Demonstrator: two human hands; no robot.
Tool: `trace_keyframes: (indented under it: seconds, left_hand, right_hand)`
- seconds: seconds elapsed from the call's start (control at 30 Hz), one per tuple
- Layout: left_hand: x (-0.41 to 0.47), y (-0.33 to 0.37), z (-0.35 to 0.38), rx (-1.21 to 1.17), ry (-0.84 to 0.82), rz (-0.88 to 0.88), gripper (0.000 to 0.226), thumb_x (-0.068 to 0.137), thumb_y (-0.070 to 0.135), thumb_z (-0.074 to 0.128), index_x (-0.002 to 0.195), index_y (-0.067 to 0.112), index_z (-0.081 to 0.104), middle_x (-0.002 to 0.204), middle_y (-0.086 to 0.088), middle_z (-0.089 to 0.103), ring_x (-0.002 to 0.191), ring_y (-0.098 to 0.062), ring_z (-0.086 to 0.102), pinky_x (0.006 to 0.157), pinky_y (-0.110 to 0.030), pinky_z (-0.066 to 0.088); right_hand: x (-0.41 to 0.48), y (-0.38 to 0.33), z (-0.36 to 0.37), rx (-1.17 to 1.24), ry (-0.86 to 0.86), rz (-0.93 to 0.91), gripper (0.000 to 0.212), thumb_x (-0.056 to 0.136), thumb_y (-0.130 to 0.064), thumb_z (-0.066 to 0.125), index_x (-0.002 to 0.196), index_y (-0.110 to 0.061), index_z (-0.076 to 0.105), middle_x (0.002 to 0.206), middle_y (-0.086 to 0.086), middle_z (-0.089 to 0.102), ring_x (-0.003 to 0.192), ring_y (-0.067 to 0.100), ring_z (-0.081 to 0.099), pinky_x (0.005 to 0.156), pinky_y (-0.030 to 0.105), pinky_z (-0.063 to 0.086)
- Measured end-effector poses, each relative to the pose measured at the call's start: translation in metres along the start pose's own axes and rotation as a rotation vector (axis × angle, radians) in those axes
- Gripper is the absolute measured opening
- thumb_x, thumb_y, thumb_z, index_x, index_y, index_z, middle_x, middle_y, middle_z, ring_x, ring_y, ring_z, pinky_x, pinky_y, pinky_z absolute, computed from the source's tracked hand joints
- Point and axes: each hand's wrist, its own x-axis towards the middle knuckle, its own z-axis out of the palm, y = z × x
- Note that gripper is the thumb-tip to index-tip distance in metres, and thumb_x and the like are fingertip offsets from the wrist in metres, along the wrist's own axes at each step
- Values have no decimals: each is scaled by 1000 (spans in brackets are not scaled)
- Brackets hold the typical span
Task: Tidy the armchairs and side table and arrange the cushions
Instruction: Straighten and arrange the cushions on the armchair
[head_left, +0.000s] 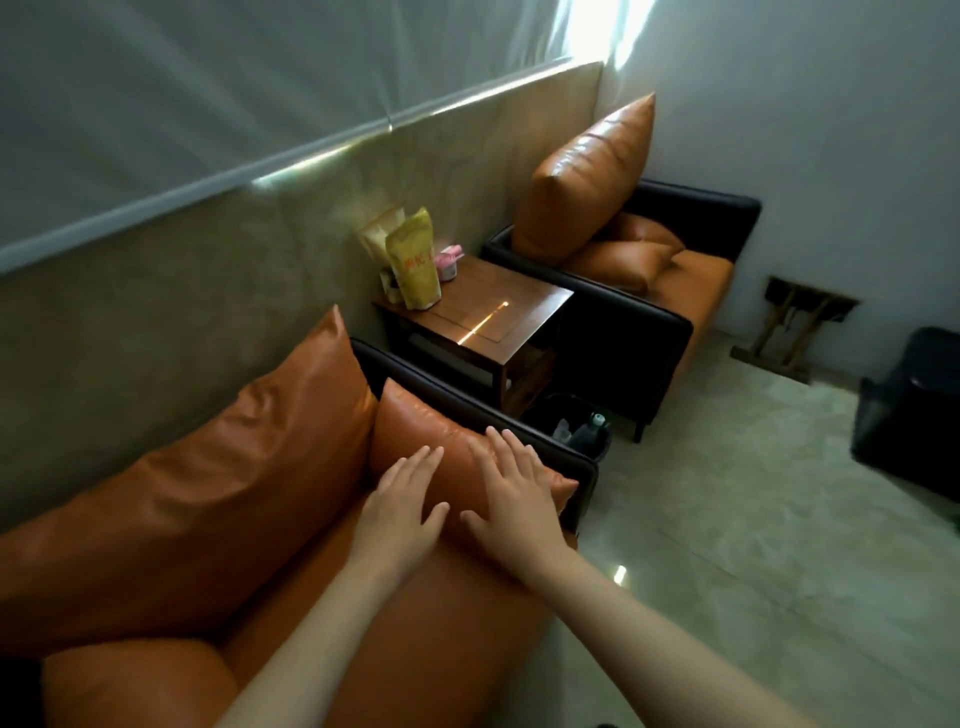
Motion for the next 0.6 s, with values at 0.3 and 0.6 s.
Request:
trace_keyframes:
  seconds: [0.3,0.6]
  left_hand:
    - [31,93,-5,121,19,235,67,96,37,49,152,31,12,158,9,18,144,-9,21,112,-27,28]
    - [89,245,40,369,-17,380,67,98,41,42,153,26,7,137,5,48,117,-16,54,88,-31,44]
  right_hand:
    - [-5,62,-79,-88,28,115,80,88,-32,62,153,-24,17,161,13,3,148,29,10,119,39,6]
    - [-30,196,-167,-182,-36,309,70,91,-35,52,151,-21,21,147,4,38,131,24,41,107,34,29]
